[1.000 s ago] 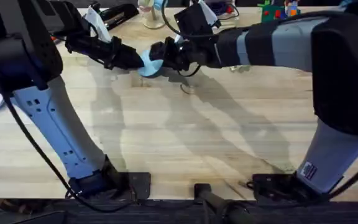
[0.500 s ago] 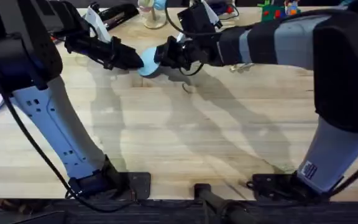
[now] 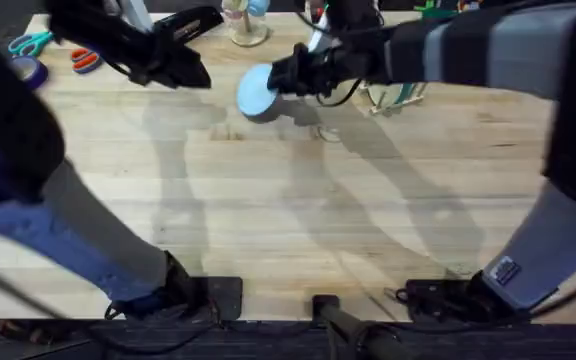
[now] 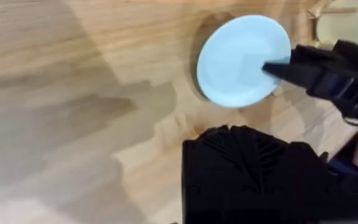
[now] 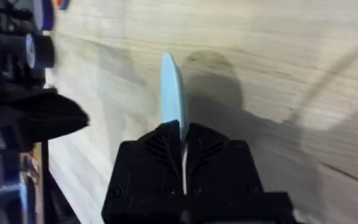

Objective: Pick up the plates from the table one by one and place each into a slot on the dish rack.

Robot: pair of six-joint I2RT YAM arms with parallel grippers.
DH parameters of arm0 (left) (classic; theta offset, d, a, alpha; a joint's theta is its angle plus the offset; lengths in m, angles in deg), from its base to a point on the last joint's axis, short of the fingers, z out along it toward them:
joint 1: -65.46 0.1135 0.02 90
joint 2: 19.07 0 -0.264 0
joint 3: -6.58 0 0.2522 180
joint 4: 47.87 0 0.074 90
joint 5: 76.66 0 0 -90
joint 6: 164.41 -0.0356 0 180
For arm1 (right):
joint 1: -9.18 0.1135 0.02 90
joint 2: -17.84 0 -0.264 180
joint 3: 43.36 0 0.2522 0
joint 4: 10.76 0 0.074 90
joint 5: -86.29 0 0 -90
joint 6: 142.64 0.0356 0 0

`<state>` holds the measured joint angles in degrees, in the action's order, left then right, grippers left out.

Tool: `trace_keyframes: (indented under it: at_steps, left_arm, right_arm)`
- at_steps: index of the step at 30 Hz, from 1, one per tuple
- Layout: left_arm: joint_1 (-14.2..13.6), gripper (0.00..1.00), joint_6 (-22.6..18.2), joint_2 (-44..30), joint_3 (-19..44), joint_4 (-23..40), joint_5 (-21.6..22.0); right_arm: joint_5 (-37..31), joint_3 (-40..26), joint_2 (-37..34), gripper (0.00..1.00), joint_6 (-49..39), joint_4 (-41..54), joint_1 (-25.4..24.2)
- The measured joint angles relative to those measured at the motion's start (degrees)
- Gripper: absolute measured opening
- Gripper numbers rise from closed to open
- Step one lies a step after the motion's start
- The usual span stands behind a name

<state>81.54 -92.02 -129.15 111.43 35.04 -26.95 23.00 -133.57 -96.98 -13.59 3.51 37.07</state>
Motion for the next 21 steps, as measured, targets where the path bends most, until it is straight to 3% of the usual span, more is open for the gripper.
trace_keyframes:
  at_steps: [11,13,21]
  left_arm:
    - [-0.02,0.041,0.0,24.14,0.0,7.83,6.83]
    - [-0.02,0.041,-0.02,31.82,0.0,10.74,10.22]
    - [-0.02,0.064,-0.02,42.61,0.0,14.39,14.61]
  right_arm:
    - [0.34,0.0,18.53,0.03,-18.1,17.81,-5.97]
    - [0.32,0.0,24.94,0.03,-24.24,24.45,-10.15]
    - [-1.16,0.0,37.22,0.03,-34.83,36.63,-21.68]
